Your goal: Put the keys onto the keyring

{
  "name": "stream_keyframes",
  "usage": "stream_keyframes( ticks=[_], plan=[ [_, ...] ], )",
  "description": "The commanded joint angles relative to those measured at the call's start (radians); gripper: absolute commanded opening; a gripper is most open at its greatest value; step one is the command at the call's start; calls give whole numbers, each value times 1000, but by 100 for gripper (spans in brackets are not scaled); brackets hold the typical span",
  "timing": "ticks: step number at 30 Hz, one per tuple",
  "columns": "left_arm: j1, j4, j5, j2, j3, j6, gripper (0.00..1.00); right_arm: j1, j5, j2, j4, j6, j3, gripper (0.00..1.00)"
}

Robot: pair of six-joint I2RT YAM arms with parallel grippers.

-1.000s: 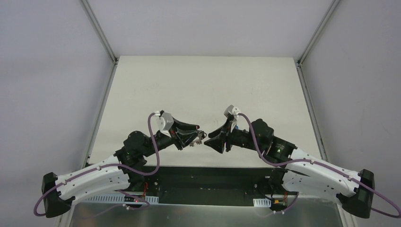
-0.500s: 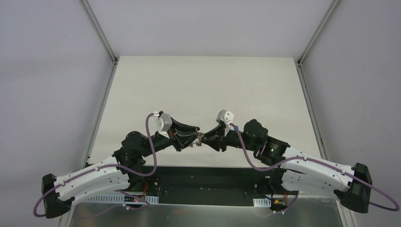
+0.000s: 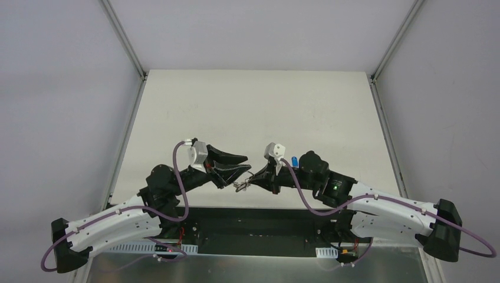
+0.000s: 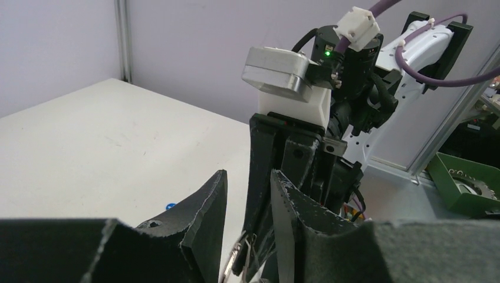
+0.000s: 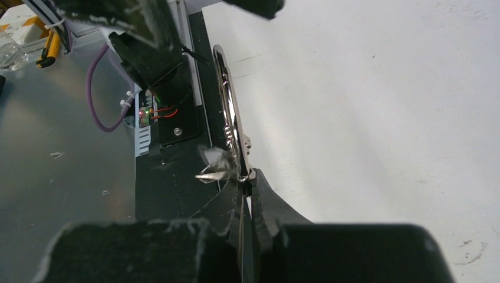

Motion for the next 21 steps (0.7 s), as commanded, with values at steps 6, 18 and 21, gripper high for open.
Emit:
stream_keyframes(
  ticks=[6,18,21],
  plan=[
    [-9,28,-222,72,79,-2,32,34,42,-29,-81,98,52,0],
    [-9,-159,-463,89,101,5,33,-30,376,85,-386,220,175,0],
    [-9,-185,-483,84,90,3,33,-108,322,136,-384,315,175,0]
  ],
)
